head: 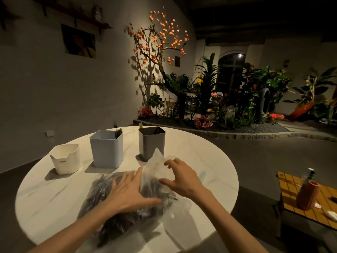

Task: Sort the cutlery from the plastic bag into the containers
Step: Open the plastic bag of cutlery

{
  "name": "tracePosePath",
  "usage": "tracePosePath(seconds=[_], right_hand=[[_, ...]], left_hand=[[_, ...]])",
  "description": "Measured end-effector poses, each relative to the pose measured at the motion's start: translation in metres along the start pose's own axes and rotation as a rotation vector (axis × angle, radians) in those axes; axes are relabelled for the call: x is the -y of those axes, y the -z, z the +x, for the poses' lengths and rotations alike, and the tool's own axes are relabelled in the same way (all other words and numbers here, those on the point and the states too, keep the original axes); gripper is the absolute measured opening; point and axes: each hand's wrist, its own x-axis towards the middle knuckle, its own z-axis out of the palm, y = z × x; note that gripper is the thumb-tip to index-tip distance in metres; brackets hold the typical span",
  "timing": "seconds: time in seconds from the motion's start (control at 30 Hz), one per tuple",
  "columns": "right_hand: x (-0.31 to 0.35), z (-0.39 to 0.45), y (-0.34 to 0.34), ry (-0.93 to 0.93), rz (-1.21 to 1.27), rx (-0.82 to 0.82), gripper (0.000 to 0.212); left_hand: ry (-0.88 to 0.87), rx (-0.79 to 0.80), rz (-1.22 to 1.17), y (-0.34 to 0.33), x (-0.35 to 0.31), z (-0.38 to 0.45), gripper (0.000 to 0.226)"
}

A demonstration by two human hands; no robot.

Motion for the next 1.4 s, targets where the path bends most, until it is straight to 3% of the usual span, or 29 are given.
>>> tracePosePath(seconds=[0.1,0.2,0.33,0.67,0.8,0.9,1.0,1.13,1.2,1.27,1.33,1.4], right_hand=[[-0.004,-0.007,-0.018,-0.163,-0.066,-0.083,0.067],[-0.009,-0.005,-0.035,-0.238,-0.093,-0.099,0.063],[-0.009,0.005,-0.052,-0.233,0.018,-0.067,0.043],[0.033,0.04,-0.101,-0.146,0.486,-0.014,0.029],[0.039,0.069,-0.116,-0.096,0.653,0.05,0.04],[0.039,0.079,-0.115,-0.063,0.639,0.067,0.042],[0.038,0.079,-0.107,-0.024,0.544,-0.04,0.025],[0.033,0.069,-0.083,0.047,0.49,-0.186,0.02],[0.032,0.06,-0.069,0.09,0.523,-0.133,0.022],[0.032,0.048,-0.058,0.146,0.558,-0.05,0.022],[0.031,0.037,-0.045,0.203,0.659,0.064,0.026],[0.027,0.029,-0.032,0.196,0.759,0.284,0.031]], left_hand=[[-0.07,0.148,0.23,-0.015,0.02,-0.023,0.146],[-0.052,0.139,0.244,-0.018,0.042,-0.031,0.146],[-0.044,0.133,0.233,-0.002,0.074,-0.03,0.156],[0.087,0.147,0.153,0.03,0.144,-0.027,0.161],[0.184,0.193,0.218,0.039,0.137,-0.016,0.15],[0.095,0.157,0.114,0.054,0.119,-0.007,0.14],[0.023,0.114,-0.156,0.068,0.091,0.006,0.12],[0.001,-0.125,-0.543,0.07,0.045,0.036,0.102],[0.002,-0.182,-0.687,0.07,0.028,0.051,0.101],[0.003,-0.11,-0.725,0.071,0.015,0.063,0.107],[0.01,-0.011,-0.614,0.071,0.009,0.069,0.105],[-0.003,0.051,-0.408,0.068,0.012,0.069,0.104]])
